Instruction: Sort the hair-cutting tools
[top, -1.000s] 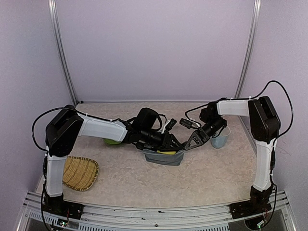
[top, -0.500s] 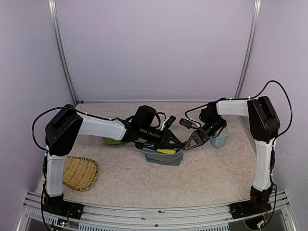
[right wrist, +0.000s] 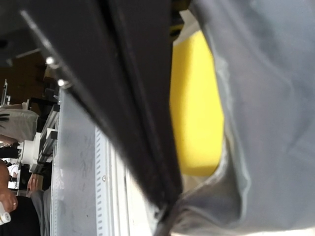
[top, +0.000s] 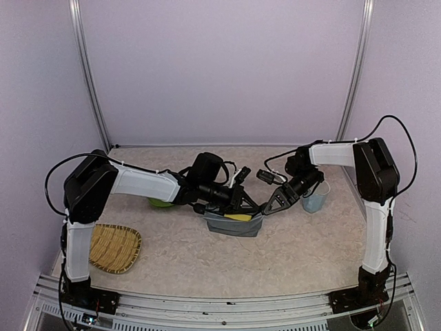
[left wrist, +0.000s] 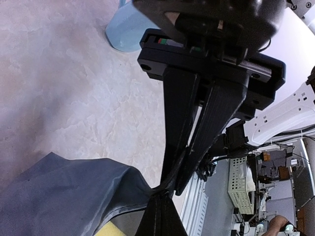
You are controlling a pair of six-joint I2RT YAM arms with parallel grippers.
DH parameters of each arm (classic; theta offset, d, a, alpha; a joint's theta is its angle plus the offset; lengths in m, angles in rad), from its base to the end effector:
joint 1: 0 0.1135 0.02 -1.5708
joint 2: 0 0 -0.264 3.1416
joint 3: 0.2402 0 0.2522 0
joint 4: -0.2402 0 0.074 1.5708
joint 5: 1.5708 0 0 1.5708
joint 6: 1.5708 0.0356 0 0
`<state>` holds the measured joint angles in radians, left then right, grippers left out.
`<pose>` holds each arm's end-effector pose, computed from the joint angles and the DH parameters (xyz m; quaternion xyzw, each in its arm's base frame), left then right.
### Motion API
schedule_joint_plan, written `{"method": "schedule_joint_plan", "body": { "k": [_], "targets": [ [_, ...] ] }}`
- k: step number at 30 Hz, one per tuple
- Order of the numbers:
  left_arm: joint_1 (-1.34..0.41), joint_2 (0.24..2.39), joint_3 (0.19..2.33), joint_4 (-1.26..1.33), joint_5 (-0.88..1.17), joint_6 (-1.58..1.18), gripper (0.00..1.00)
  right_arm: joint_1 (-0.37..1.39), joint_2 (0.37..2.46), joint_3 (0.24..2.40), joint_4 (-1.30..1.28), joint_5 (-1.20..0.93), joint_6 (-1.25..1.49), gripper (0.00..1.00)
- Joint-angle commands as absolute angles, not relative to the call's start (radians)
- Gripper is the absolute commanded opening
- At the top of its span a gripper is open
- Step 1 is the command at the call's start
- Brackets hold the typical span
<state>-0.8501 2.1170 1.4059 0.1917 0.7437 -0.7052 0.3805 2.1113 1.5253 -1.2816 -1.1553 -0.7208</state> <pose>0.2913 -0.3682 0.1749 0.2402 0.7905 -0.5520 0.1126 0.3289 0.1666 0.1699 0.3647 -0.7483 -0.5532 0.0306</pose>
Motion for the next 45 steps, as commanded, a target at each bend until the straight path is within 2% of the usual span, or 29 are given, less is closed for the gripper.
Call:
{"method": "schedule_joint_plan", "body": {
  "k": [1, 3, 5, 8, 18, 26, 33, 39, 45],
  "targets": [
    [-0.847, 2.044, 1.358, 0.189, 0.681, -0.653, 0.0, 0.373, 2.117, 1.533, -1.274, -1.172, -0.718, 0.02],
    [-0.847, 2.043, 1.367, 0.164, 0.667, -0.636, 0.0, 0.373, 2.119, 1.535, -1.274, -1.174, -0.717, 0.02],
    [-0.849, 2.058, 1.388, 0.124, 0.651, -0.623, 0.17, 0.373, 2.12, 1.538, -1.276, -1.175, -0.718, 0.02],
    [-0.858, 2.072, 1.4, 0.126, 0.649, -0.62, 0.29, 0.373, 2.121, 1.542, -1.278, -1.174, -0.717, 0.02],
    [-0.87, 2.135, 1.481, 0.072, 0.678, -0.619, 0.37, 0.373, 2.114, 1.537, -1.276, -1.173, -0.715, 0.02],
    [-0.876, 2.146, 1.492, 0.016, 0.707, -0.588, 0.36, 0.373, 2.118, 1.54, -1.28, -1.178, -0.721, 0.02],
    [-0.874, 2.14, 1.483, 0.041, 0.726, -0.6, 0.25, 0.373, 2.122, 1.543, -1.282, -1.18, -0.724, 0.02],
    [-0.87, 2.139, 1.479, 0.078, 0.75, -0.627, 0.11, 0.373, 2.119, 1.541, -1.282, -1.18, -0.725, 0.02],
    [-0.858, 2.115, 1.445, 0.103, 0.756, -0.636, 0.03, 0.373, 2.12, 1.537, -1.279, -1.178, -0.724, 0.02]
  ]
}}
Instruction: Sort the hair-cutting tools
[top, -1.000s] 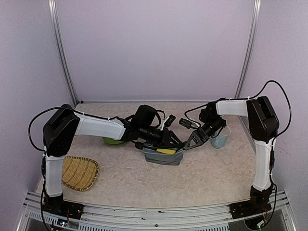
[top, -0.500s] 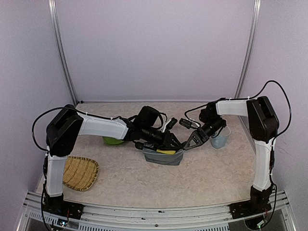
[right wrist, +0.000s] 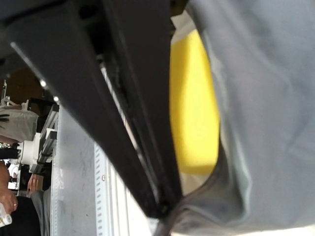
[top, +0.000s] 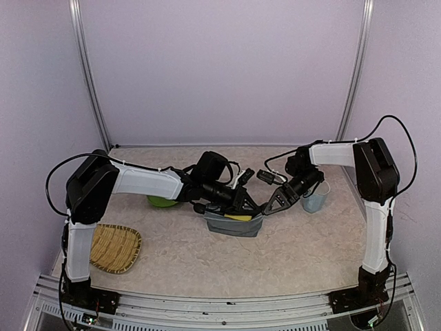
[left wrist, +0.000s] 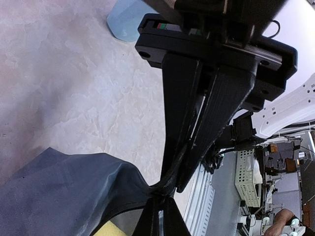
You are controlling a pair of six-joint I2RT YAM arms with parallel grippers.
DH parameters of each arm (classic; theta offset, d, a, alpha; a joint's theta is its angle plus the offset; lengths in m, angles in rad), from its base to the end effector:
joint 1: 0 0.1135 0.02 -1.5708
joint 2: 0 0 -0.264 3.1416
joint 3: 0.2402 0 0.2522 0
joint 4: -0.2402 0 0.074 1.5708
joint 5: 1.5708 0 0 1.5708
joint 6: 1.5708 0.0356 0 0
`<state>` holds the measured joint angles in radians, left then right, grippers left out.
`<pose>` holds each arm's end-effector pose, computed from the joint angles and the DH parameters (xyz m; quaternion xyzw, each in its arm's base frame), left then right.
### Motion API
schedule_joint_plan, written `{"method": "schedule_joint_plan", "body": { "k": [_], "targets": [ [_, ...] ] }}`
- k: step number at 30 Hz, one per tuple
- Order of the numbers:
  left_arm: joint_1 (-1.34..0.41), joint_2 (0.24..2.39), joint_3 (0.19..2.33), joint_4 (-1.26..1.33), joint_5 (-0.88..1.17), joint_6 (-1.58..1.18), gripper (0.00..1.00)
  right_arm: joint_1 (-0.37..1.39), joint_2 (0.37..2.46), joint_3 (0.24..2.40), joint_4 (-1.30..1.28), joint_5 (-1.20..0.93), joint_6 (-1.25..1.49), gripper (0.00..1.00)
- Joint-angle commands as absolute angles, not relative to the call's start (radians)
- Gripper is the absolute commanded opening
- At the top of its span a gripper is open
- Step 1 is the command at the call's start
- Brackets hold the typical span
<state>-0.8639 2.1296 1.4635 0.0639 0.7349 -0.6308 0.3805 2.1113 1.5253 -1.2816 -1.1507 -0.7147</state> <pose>0.2887 -0.3747 0.1763 0.2622 0.8009 -0.5285 0.1026 0.3289 0.1666 0.1697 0.3633 -0.7503 -0.5513 0.0328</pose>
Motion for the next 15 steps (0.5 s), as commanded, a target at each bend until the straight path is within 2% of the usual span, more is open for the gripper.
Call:
{"method": "schedule_joint_plan", "body": {
  "k": [1, 15],
  "targets": [
    [-0.855, 2.112, 1.437, 0.108, 0.754, -0.637, 0.02, 0.373, 2.121, 1.538, -1.28, -1.178, -0.725, 0.02],
    [-0.841, 2.097, 1.399, 0.194, 0.762, -0.679, 0.0, 0.373, 2.128, 1.542, -1.284, -1.177, -0.725, 0.02]
  ]
}}
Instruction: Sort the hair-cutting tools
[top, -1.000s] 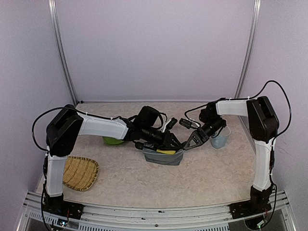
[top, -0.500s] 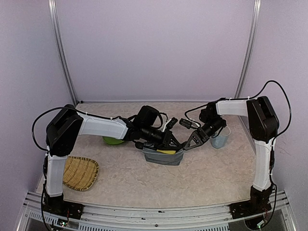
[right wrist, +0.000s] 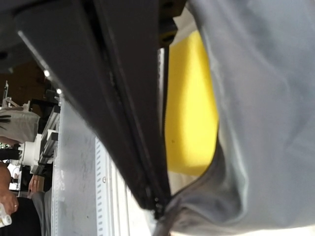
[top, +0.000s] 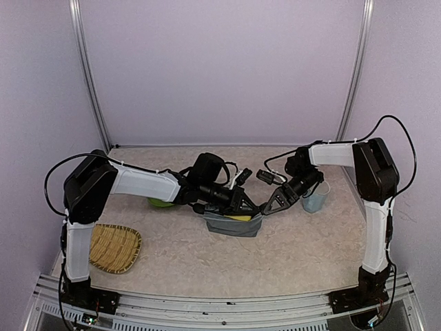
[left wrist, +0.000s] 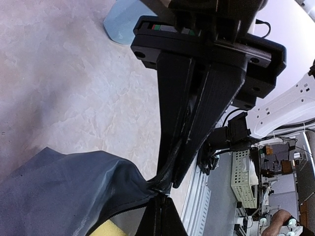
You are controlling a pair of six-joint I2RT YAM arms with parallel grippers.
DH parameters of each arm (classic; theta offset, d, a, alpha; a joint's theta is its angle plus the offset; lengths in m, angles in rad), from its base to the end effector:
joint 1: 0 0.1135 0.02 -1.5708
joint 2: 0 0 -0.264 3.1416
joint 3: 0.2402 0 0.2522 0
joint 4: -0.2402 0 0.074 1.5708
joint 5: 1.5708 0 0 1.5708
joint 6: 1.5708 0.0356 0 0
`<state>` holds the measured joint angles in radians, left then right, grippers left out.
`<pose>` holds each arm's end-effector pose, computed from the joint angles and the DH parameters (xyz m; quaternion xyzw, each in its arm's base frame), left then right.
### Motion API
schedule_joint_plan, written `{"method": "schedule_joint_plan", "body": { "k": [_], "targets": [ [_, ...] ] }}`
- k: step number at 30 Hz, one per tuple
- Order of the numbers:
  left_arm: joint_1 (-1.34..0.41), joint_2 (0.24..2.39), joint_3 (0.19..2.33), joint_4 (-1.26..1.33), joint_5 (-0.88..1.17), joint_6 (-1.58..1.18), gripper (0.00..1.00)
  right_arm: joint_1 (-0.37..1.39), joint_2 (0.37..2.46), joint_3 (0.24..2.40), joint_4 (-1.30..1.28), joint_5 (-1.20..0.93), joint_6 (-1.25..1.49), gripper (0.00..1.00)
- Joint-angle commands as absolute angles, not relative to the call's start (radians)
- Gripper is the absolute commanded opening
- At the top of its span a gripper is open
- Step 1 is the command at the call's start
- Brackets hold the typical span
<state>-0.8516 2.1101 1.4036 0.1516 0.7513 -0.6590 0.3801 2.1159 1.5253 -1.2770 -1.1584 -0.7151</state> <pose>0.2886 -0.3665 0.1740 0.2558 0.7919 -0.5436 0.1097 0.3296 0.1668 0.1683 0.3618 -0.7488 -0.5544 0.0318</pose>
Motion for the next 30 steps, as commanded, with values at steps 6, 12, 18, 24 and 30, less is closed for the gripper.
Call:
{"method": "schedule_joint_plan", "body": {
  "k": [6, 12, 18, 24, 30],
  "targets": [
    [-0.806, 2.016, 1.286, 0.202, 0.71, -0.677, 0.0, 0.366, 2.117, 1.536, -1.26, -1.153, -0.695, 0.01],
    [-0.763, 1.934, 1.141, 0.217, 0.658, -0.67, 0.0, 0.334, 2.107, 1.517, -1.213, -1.123, -0.645, 0.0],
    [-0.753, 1.874, 1.06, 0.197, 0.616, -0.646, 0.0, 0.322, 2.109, 1.513, -1.201, -1.114, -0.632, 0.0],
    [-0.799, 1.946, 1.206, 0.133, 0.637, -0.604, 0.29, 0.323, 2.13, 1.519, -1.21, -1.12, -0.638, 0.0],
    [-0.835, 2.063, 1.346, 0.061, 0.628, -0.609, 0.36, 0.323, 2.12, 1.52, -1.212, -1.122, -0.641, 0.0]
  ]
}}
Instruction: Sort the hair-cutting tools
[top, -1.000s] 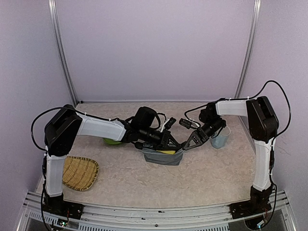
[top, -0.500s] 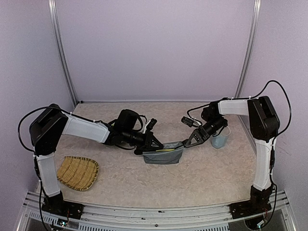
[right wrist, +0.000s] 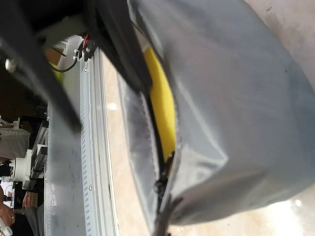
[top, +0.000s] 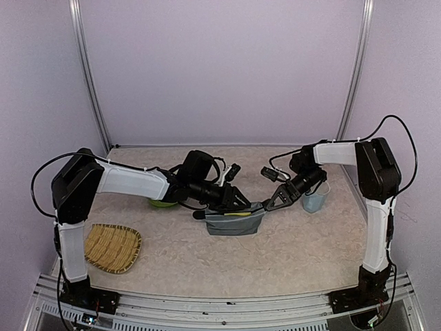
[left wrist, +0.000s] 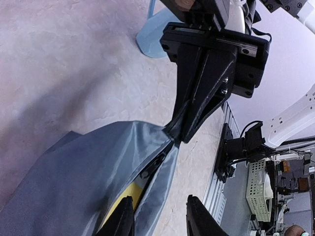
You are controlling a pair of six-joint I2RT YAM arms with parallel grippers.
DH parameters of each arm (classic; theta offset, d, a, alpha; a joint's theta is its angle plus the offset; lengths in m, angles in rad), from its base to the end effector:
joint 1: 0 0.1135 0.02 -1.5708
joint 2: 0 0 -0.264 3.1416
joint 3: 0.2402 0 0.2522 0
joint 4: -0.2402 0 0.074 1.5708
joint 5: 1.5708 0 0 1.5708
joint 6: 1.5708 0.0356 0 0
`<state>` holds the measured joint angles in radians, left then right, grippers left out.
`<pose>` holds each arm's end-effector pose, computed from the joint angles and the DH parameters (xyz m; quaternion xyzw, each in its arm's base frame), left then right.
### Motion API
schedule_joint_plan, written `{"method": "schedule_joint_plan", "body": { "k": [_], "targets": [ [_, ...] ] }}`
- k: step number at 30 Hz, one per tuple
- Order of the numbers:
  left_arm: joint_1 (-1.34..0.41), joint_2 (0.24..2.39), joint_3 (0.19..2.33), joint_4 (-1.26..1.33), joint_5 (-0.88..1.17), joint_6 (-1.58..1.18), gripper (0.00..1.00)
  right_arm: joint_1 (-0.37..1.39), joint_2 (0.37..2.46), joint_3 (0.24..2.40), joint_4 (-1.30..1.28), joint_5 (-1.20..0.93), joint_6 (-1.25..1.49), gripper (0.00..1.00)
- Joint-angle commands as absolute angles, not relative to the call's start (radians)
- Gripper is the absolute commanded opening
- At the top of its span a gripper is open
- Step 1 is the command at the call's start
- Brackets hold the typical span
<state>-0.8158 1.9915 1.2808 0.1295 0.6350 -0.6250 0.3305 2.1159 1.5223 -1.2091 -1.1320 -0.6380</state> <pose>0.2851 -0.3338 0.1838 0.2272 0.8182 -0.5041 0.1578 0.3424 0.1515 0.1652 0.3354 -0.7709 -0.5413 0.0149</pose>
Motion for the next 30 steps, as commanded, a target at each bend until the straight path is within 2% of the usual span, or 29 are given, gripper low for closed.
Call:
{"method": "schedule_joint_plan", "body": {
  "k": [1, 7, 9, 19, 22, 25, 30],
  "targets": [
    [-0.837, 2.076, 1.36, 0.053, 0.631, -0.608, 0.37, 0.323, 2.119, 1.519, -1.212, -1.121, -0.641, 0.0],
    [-0.85, 2.125, 1.416, 0.023, 0.649, -0.609, 0.42, 0.322, 2.113, 1.514, -1.211, -1.123, -0.641, 0.0],
    [-0.854, 2.139, 1.424, 0.032, 0.661, -0.616, 0.48, 0.322, 2.116, 1.517, -1.213, -1.127, -0.643, 0.0],
    [-0.858, 2.201, 1.459, 0.075, 0.706, -0.666, 0.51, 0.322, 2.129, 1.53, -1.226, -1.136, -0.653, 0.0],
    [-0.859, 2.216, 1.473, 0.082, 0.711, -0.672, 0.57, 0.322, 2.128, 1.529, -1.227, -1.139, -0.656, 0.0],
    [-0.861, 2.231, 1.475, 0.12, 0.731, -0.684, 0.58, 0.322, 2.131, 1.53, -1.235, -1.151, -0.664, 0.0],
    [-0.868, 2.187, 1.444, 0.122, 0.631, -0.629, 0.6, 0.318, 2.119, 1.515, -1.202, -1.107, -0.623, 0.0]
  ]
}}
